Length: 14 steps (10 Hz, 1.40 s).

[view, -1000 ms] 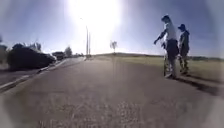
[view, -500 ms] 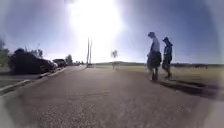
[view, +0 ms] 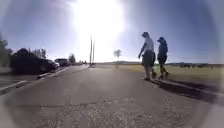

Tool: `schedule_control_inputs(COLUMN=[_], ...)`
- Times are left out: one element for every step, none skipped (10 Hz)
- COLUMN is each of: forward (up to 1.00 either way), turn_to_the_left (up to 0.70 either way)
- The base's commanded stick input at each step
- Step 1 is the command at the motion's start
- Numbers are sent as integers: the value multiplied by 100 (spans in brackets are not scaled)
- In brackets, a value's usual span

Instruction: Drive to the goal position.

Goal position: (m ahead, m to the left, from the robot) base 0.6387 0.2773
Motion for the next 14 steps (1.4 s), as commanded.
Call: schedule_control_inputs(forward=[100, 100, 100, 100, 100, 100, 100, 100, 100, 60, 17, 0, 0, 0], turn_to_the_left=[0, 0, 0, 0, 4, 22, 40, 21, 2, 0, 0, 0, 0, 0])
